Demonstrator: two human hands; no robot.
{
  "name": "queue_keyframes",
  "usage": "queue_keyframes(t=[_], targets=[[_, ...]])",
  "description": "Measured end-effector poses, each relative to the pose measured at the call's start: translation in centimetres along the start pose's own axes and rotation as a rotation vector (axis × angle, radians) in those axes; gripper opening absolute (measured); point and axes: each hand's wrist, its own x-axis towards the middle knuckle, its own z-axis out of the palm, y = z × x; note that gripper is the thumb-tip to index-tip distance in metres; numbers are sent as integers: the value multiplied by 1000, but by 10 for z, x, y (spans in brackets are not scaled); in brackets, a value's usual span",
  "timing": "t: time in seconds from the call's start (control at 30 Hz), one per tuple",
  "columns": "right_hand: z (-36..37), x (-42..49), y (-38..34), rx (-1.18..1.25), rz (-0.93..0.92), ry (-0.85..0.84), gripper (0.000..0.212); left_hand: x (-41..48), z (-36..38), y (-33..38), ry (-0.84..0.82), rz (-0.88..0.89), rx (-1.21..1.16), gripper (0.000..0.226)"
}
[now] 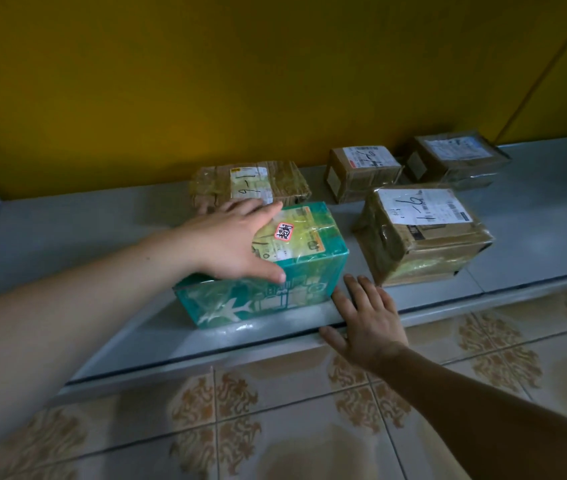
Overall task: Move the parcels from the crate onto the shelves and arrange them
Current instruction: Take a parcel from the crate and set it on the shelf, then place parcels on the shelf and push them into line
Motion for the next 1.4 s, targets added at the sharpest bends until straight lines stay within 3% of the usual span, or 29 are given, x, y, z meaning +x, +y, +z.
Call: queue_keyframes(t=[0.17,0.3,0.43,0.63,0.9,1.07,1.4], targets=[[-4,-3,5,86,-5,-67,99,4,-2,4,50,1,-51,110],[-26,-16,6,222,41,-164,85,-2,-11,-1,9,17,-26,108],[-76,-53,8,290,127,-336,86,-28,-36,8,-65,51,-7,99],[-235,-124,16,339,264,-403,82,-108,-111,55,-146,108,-119,77],[-483,-230,-19,393,344,-360,77,-305,-241,98,-208,83,-228,73],[-599,-278,-52,398,210,-334,78,-434,-310,102,-105,-30,-329,70],[-761,-344,-147,274,-122,-162,76,-638,-390,90,159,-257,-334,74]])
